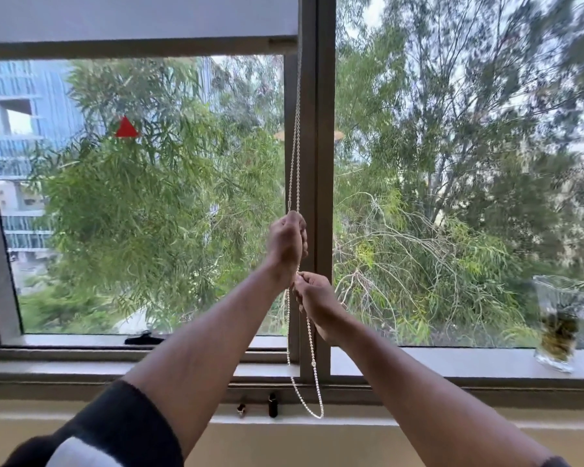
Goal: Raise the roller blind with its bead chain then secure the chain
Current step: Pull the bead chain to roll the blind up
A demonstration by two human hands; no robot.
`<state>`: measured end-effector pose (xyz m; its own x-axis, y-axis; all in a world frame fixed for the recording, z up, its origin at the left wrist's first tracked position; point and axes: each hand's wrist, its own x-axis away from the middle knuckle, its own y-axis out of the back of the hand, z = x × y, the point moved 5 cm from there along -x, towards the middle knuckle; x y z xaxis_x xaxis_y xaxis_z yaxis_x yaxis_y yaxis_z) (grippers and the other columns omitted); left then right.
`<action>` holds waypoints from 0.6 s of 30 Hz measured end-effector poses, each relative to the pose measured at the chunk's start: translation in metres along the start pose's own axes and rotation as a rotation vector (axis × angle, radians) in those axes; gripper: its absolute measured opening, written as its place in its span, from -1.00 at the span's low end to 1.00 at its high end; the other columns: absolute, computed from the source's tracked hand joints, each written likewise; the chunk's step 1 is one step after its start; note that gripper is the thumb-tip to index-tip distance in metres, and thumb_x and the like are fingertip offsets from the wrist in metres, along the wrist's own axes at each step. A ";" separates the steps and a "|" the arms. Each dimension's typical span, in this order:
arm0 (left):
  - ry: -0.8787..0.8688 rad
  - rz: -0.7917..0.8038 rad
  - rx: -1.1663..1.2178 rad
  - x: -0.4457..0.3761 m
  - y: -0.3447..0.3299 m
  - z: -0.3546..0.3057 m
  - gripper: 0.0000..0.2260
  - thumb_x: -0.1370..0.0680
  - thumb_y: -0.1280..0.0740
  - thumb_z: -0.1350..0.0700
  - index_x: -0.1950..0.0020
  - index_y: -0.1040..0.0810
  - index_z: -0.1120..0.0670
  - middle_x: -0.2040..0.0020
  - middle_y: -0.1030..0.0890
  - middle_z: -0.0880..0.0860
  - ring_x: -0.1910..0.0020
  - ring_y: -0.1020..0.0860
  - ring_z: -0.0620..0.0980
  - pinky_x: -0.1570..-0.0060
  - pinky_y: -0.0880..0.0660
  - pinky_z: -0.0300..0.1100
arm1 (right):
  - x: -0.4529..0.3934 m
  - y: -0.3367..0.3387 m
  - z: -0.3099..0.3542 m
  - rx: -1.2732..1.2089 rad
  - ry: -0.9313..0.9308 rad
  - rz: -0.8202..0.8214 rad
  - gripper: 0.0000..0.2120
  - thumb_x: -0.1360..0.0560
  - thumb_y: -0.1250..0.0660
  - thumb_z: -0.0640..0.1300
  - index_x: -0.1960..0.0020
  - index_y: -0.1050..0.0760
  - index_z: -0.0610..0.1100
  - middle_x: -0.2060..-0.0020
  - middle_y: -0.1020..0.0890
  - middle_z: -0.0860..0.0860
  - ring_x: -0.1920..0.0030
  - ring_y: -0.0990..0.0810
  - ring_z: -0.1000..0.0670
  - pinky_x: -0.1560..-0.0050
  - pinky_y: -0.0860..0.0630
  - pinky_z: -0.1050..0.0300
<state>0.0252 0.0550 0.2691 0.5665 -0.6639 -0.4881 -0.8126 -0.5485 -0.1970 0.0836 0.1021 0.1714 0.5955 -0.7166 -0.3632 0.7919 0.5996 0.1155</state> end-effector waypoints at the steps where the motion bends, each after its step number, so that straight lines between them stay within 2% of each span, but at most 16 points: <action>1: -0.008 -0.001 0.013 0.002 0.000 0.000 -0.66 -0.60 -0.06 0.12 0.39 -0.28 -0.02 0.51 -0.29 -0.02 0.57 -0.17 -0.08 0.53 -0.09 -0.25 | -0.001 0.002 0.004 0.005 -0.008 0.029 -0.64 -0.66 -0.13 -0.27 0.29 -0.36 -0.07 0.42 -0.35 -0.02 0.38 -0.24 0.04 0.34 -0.15 0.07; 4: 0.004 -0.009 0.016 0.007 -0.004 -0.003 -0.63 -0.61 -0.11 0.11 0.42 -0.29 -0.02 0.54 -0.28 -0.03 0.59 -0.17 -0.07 0.57 -0.12 -0.29 | -0.001 0.013 0.027 -0.035 -0.010 0.052 -0.77 -0.52 -0.22 -0.32 0.26 -0.46 -0.10 0.32 -0.46 -0.12 0.27 -0.34 -0.04 0.22 -0.25 0.03; 6: -0.004 -0.021 -0.024 0.008 -0.007 -0.005 -0.63 -0.60 -0.12 0.14 0.43 -0.30 0.01 0.55 -0.29 -0.01 0.60 -0.19 -0.07 0.57 -0.13 -0.30 | -0.002 0.021 0.053 -0.153 0.051 0.085 -0.91 -0.36 -0.26 -0.30 0.24 -0.49 -0.14 0.34 -0.48 -0.09 0.31 -0.36 -0.03 0.28 -0.27 0.10; 8: -0.006 -0.013 -0.054 0.010 -0.008 -0.006 -0.59 -0.61 -0.12 0.13 0.47 -0.34 0.02 0.57 -0.34 -0.03 0.62 -0.24 -0.10 0.56 -0.18 -0.31 | -0.007 0.029 0.081 -0.285 0.118 0.172 -0.75 -0.29 -0.21 -0.36 0.10 -0.56 -0.25 0.27 -0.56 -0.09 0.30 -0.49 0.02 0.28 -0.40 0.18; 10: 0.008 0.019 -0.071 0.010 -0.009 -0.007 -0.49 -0.65 -0.11 0.08 0.51 -0.44 0.02 0.58 -0.41 -0.10 0.59 -0.30 -0.13 0.51 -0.25 -0.29 | -0.022 0.041 0.106 -0.405 0.127 0.161 -0.55 -0.37 -0.15 -0.40 -0.22 -0.53 -0.36 0.01 -0.64 -0.20 0.04 -0.61 -0.09 0.03 -0.54 0.07; 12: 0.019 0.041 -0.095 0.010 -0.010 -0.010 -0.49 -0.67 -0.12 -0.02 0.47 -0.47 0.02 0.54 -0.40 -0.08 0.54 -0.28 -0.08 0.47 -0.22 -0.24 | -0.036 0.048 0.135 -0.466 0.131 0.144 -0.60 -0.55 -0.12 -0.35 -0.34 -0.48 -0.28 -0.12 -0.69 -0.20 -0.13 -0.65 -0.16 -0.17 -0.58 -0.03; 13: 0.029 0.049 -0.086 0.010 -0.012 -0.012 -0.52 -0.67 -0.13 -0.07 0.44 -0.41 0.02 0.52 -0.36 -0.05 0.54 -0.24 -0.07 0.48 -0.19 -0.22 | -0.041 0.048 0.152 -0.453 0.150 0.154 -0.67 -0.62 -0.11 -0.29 -0.34 -0.48 -0.24 -0.10 -0.72 -0.17 -0.12 -0.69 -0.15 -0.19 -0.59 -0.06; 15: 0.052 0.066 -0.066 0.009 -0.016 -0.014 -0.58 -0.66 -0.14 -0.08 0.39 -0.30 -0.02 0.51 -0.29 -0.02 0.56 -0.18 -0.08 0.50 -0.13 -0.22 | -0.050 0.047 0.189 -0.409 0.198 0.172 -0.73 -0.70 -0.09 -0.19 -0.28 -0.50 -0.20 0.02 -0.75 -0.13 0.00 -0.74 -0.11 -0.11 -0.62 -0.08; 18: 0.040 0.084 -0.090 0.009 -0.016 -0.012 -0.62 -0.64 -0.10 0.07 0.40 -0.25 -0.03 0.47 -0.25 0.01 0.52 -0.15 -0.06 0.49 -0.08 -0.19 | -0.065 0.050 0.235 -0.391 0.229 0.062 -0.72 -0.71 -0.09 -0.20 -0.29 -0.51 -0.23 0.17 -0.70 -0.10 0.20 -0.67 -0.05 0.15 -0.62 0.00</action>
<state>0.0455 0.0518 0.2778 0.5030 -0.7283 -0.4653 -0.8430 -0.5322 -0.0783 0.1163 0.0948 0.4176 0.5598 -0.6044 -0.5669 0.6192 0.7597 -0.1985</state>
